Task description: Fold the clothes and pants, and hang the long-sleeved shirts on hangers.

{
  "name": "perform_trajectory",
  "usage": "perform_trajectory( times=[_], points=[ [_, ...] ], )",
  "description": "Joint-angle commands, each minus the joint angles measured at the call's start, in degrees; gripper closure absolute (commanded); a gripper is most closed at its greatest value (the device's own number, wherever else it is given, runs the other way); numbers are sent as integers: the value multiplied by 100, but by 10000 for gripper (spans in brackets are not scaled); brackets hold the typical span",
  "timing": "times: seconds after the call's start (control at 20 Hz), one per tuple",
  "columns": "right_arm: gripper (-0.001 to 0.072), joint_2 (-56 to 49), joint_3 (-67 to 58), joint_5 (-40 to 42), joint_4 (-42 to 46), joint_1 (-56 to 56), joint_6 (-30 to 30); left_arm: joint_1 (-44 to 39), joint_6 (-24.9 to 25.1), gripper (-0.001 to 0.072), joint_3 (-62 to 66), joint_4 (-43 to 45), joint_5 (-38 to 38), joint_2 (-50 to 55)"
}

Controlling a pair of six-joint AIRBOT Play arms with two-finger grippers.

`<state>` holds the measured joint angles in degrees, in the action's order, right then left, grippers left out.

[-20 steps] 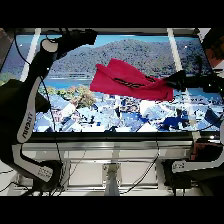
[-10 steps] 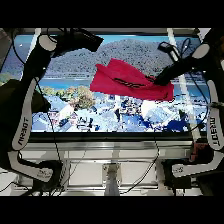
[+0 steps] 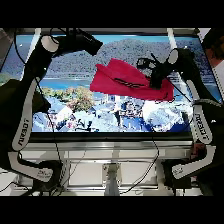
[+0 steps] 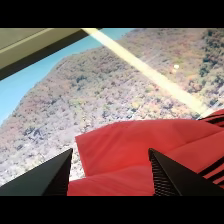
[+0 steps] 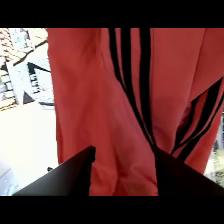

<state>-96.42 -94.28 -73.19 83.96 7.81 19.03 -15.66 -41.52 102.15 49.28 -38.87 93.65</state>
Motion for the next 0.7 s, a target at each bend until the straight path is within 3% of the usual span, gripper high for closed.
perform_trajectory(
  times=[0.0, 0.4, 0.45, 0.5, 0.6, 0.65],
  points=[
    [309, -190, -4, 179, 111, 42, -199, -2, 7, 165, 2, 175, 0, -2],
    [326, -568, 0, 83, -33, 44, -201, -2, 221, 165, 2, 175, 0, -2],
    [438, -592, 0, 72, -35, 44, -201, -2, 221, 165, 2, 175, 0, -2],
    [667, -601, 0, 94, -35, 44, -197, -2, 221, 164, 2, 175, 0, -2],
    [696, -595, -42, 260, 68, 9, 50, -2, 219, 165, 2, 175, 0, -2],
    [698, -595, -109, 463, 103, -24, 525, -2, 219, 165, 2, 173, 0, -2]
  ],
)
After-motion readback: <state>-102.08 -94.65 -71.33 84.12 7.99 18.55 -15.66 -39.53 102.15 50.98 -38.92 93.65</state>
